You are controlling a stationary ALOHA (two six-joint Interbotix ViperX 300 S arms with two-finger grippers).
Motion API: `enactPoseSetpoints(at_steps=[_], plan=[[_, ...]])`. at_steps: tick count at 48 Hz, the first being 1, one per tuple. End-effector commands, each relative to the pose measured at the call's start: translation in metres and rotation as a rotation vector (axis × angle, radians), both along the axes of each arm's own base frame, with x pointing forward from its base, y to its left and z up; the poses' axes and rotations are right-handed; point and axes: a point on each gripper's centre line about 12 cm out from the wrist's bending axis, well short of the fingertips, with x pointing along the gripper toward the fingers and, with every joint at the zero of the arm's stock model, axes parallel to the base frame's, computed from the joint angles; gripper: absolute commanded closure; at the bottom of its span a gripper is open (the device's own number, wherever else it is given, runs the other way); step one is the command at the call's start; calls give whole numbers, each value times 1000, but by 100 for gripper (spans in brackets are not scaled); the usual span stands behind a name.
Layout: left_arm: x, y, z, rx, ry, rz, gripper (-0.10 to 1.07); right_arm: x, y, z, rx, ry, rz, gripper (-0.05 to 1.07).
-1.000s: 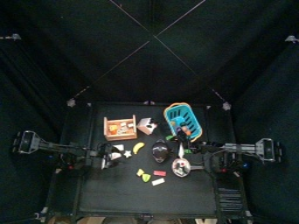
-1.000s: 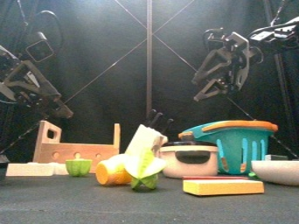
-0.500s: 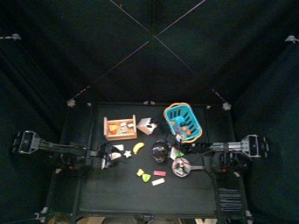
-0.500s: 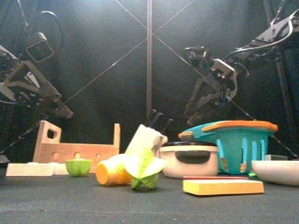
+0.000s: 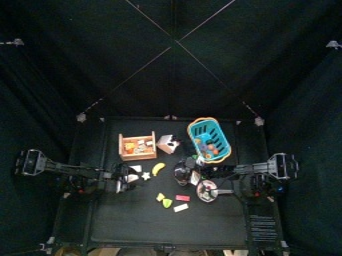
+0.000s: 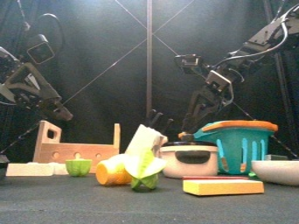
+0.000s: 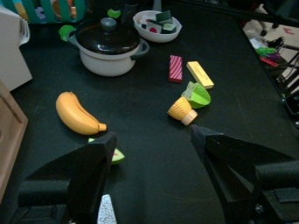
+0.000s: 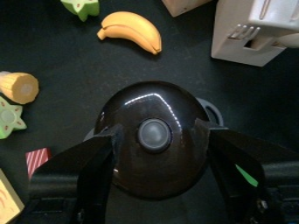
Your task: Grab pot lid
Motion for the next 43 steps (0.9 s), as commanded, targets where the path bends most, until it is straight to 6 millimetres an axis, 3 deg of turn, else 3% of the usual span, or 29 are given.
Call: enactPoseSetpoints(at_steps=[1,43], plan=[[4,1,4,-1,-17,2,-2,5,0,9,-12,-22,-3,6],[3,1,3,-3,-12,5,-2,11,0,-4,-10,18,-6,7]])
